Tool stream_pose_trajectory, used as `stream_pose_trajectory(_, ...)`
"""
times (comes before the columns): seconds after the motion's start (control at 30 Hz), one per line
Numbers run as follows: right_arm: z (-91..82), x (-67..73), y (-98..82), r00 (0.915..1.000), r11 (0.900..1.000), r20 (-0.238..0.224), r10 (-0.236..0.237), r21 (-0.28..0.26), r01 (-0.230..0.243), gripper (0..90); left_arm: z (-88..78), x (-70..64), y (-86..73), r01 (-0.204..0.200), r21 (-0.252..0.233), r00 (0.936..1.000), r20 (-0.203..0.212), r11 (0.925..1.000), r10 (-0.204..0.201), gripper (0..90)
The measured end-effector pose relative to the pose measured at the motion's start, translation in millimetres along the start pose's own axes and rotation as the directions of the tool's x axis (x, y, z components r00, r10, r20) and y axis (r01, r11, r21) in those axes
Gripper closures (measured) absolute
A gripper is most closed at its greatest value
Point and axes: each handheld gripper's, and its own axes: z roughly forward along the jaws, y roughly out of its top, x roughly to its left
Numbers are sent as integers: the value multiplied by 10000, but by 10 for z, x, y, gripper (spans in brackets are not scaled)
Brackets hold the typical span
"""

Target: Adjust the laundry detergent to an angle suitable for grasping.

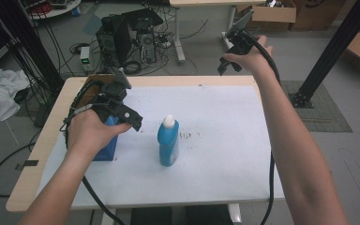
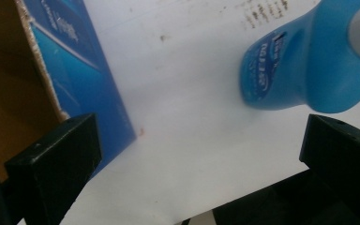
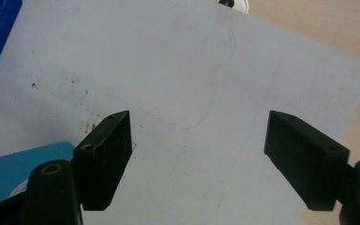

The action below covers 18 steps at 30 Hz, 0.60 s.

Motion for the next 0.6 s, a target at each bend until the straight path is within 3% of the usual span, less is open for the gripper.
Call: stream_pose_trajectory(0.6,-23,-35,-40,10000,10000,-86,25,-73,-26,235,20,-311,142,-335,-133,9983,465,9993,341,1)
